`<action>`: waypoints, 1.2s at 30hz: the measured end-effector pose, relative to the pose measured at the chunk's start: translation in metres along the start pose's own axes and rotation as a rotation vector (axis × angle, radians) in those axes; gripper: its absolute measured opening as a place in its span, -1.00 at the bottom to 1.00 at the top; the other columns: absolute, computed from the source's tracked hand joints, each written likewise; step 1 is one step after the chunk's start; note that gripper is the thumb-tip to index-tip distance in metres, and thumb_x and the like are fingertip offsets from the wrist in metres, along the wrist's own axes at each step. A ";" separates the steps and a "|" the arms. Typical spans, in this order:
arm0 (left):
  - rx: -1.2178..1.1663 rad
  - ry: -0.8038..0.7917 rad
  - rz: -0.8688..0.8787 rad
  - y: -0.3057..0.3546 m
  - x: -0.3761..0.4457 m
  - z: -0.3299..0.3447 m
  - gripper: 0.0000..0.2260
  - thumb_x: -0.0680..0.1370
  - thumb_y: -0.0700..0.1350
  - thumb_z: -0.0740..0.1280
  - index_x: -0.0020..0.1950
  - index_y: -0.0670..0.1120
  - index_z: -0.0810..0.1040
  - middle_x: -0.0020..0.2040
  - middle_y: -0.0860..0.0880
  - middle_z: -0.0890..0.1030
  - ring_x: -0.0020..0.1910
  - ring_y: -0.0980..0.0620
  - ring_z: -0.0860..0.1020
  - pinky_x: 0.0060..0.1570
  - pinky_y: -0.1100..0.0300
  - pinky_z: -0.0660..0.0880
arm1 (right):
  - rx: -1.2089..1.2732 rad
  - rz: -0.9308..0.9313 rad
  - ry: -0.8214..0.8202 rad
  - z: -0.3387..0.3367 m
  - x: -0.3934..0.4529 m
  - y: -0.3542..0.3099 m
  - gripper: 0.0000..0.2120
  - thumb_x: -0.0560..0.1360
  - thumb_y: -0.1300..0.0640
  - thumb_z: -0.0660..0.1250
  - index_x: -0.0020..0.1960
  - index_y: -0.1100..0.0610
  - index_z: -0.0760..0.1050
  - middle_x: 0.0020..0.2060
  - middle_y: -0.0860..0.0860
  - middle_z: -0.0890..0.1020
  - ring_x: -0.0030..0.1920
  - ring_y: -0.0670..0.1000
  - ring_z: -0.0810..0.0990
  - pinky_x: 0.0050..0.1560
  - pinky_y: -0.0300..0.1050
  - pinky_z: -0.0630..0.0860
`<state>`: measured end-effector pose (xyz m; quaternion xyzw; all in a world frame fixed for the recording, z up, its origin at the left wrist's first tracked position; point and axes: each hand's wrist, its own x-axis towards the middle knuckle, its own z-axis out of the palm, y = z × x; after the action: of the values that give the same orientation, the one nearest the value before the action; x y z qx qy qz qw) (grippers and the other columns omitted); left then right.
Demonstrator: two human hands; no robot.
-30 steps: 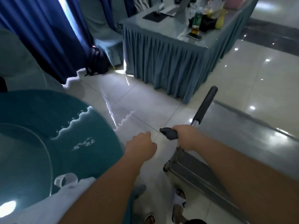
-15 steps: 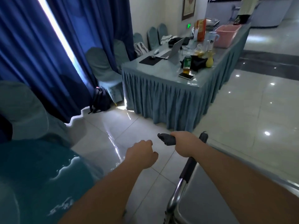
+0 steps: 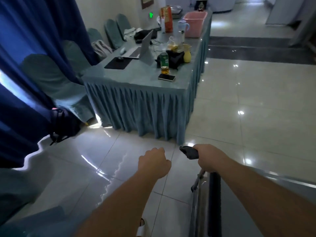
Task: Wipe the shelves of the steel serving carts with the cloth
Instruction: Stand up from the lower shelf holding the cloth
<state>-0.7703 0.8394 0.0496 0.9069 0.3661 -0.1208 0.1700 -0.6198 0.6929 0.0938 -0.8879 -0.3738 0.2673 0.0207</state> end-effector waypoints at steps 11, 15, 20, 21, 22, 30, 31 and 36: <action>0.042 -0.180 0.159 -0.120 0.131 -0.033 -0.57 0.65 0.08 0.18 0.50 0.00 0.40 0.38 -0.05 0.51 0.30 -0.12 0.49 0.25 -0.05 0.44 | -0.012 0.258 -0.104 0.015 0.068 -0.095 -0.64 0.55 0.31 0.26 0.31 0.08 0.47 0.16 0.05 0.61 0.13 0.08 0.60 0.00 -0.12 0.47; 0.045 -0.172 0.195 -0.127 0.148 -0.054 -0.57 0.65 0.10 0.18 0.50 0.01 0.40 0.40 -0.04 0.50 0.32 -0.12 0.47 0.24 -0.05 0.41 | 0.013 0.243 -0.025 -0.010 0.092 -0.116 -0.60 0.53 0.32 0.25 0.32 0.06 0.50 0.13 0.05 0.62 0.10 0.07 0.60 0.06 -0.09 0.53; 0.058 -0.155 0.251 -0.128 0.166 -0.070 -0.58 0.63 0.11 0.19 0.46 0.01 0.42 0.35 -0.05 0.52 0.26 -0.12 0.49 0.09 -0.01 0.38 | 0.058 0.220 -0.029 -0.017 0.128 -0.126 -0.59 0.52 0.31 0.25 0.33 0.05 0.49 0.11 0.04 0.61 0.09 0.07 0.60 0.06 -0.09 0.54; 0.068 -0.156 0.253 -0.127 0.171 -0.072 -0.58 0.63 0.11 0.19 0.46 0.02 0.42 0.35 -0.05 0.52 0.25 -0.12 0.49 0.08 -0.01 0.38 | 0.069 0.217 -0.032 -0.016 0.133 -0.126 -0.59 0.52 0.31 0.24 0.33 0.04 0.49 0.11 0.03 0.61 0.08 0.06 0.60 0.07 -0.08 0.55; 0.077 -0.160 0.248 -0.127 0.175 -0.073 -0.57 0.63 0.12 0.20 0.47 0.02 0.42 0.36 -0.05 0.52 0.26 -0.12 0.49 0.09 -0.02 0.40 | 0.080 0.213 -0.031 -0.014 0.138 -0.124 -0.59 0.52 0.31 0.24 0.32 0.04 0.50 0.10 0.02 0.61 0.07 0.05 0.60 0.08 -0.08 0.56; 0.106 -0.108 0.222 -0.089 0.221 -0.127 -0.60 0.64 0.14 0.20 0.43 0.01 0.44 0.33 -0.07 0.53 0.25 -0.14 0.53 0.18 -0.04 0.47 | 0.113 0.136 0.032 -0.062 0.187 -0.078 -0.60 0.52 0.31 0.20 0.27 0.00 0.53 0.00 -0.02 0.58 0.01 0.06 0.59 -0.06 -0.11 0.49; 0.093 -0.092 0.223 -0.081 0.227 -0.137 -0.61 0.64 0.14 0.20 0.40 0.00 0.45 0.30 -0.07 0.54 0.22 -0.14 0.53 0.18 -0.07 0.50 | 0.107 0.133 0.056 -0.075 0.195 -0.073 -0.62 0.53 0.30 0.21 0.26 0.01 0.53 -0.01 -0.01 0.58 0.01 0.06 0.60 -0.07 -0.11 0.48; 0.115 -0.069 0.237 -0.044 0.261 -0.170 -0.58 0.64 0.15 0.22 0.43 -0.01 0.43 0.33 -0.07 0.51 0.21 -0.13 0.53 0.15 -0.07 0.51 | 0.102 0.140 0.079 -0.115 0.227 -0.053 -0.66 0.55 0.30 0.22 0.26 0.04 0.52 0.02 0.03 0.59 0.00 0.08 0.58 -0.06 -0.12 0.47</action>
<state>-0.6017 1.0989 0.1054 0.9473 0.2431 -0.1515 0.1433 -0.4670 0.9026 0.1008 -0.9195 -0.2957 0.2516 0.0619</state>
